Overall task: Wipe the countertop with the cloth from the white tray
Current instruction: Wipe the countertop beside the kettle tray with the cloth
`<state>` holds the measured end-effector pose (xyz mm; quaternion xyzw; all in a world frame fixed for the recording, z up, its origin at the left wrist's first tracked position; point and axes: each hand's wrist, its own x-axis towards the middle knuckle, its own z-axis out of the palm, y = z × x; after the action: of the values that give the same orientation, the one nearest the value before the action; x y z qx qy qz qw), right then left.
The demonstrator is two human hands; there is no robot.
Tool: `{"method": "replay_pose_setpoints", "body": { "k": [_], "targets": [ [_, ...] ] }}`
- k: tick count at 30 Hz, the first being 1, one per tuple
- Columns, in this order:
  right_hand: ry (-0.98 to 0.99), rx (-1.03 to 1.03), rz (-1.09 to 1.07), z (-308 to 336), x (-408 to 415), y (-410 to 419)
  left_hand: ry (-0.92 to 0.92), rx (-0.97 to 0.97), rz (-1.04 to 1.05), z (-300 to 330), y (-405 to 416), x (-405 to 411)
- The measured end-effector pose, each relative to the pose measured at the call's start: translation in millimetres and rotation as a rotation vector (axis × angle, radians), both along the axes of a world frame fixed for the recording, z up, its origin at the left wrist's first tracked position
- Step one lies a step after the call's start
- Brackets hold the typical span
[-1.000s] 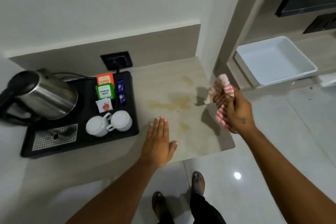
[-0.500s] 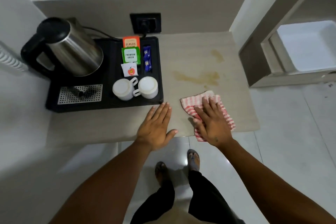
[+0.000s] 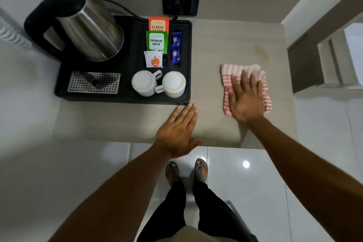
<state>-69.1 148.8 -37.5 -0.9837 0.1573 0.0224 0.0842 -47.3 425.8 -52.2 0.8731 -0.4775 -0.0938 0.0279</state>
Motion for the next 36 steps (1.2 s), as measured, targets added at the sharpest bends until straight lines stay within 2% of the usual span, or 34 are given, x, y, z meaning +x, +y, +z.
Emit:
{"method": "replay_pose_setpoints", "body": {
  "k": [3,8,10,12,14,17,22,27,29,32,36],
  "targets": [
    [0.067,-0.010,0.095,-2,-16,30,-0.012,-0.033,-0.052,-1,-2,0],
    [0.120,-0.028,0.251,2,74,29,0.002,-0.089,-0.079,-3,-2,3],
    [0.142,-0.013,0.136,5,109,2,0.005,-0.086,-0.088,-4,-2,3],
    [0.139,0.045,-0.087,8,121,-36,0.009,-0.076,-0.094,-4,-2,4],
    [0.141,0.075,-0.233,8,107,-72,-0.006,-0.065,-0.111,-2,-2,5],
    [0.139,0.079,-0.245,9,59,-85,0.002,-0.052,-0.134,0,-4,5],
    [0.148,0.033,-0.061,10,-13,-19,0.019,-0.044,-0.128,-2,-8,6],
    [0.152,0.017,0.135,8,23,9,0.023,-0.047,-0.137,-2,-12,7],
    [0.123,0.023,0.066,10,52,-17,0.031,-0.056,-0.129,-1,-12,8],
    [0.131,0.064,-0.180,16,64,-79,0.034,-0.050,-0.124,0,-13,7],
    [0.089,0.048,-0.136,10,2,-94,0.041,-0.026,-0.126,-1,-12,9]
  ]
}}
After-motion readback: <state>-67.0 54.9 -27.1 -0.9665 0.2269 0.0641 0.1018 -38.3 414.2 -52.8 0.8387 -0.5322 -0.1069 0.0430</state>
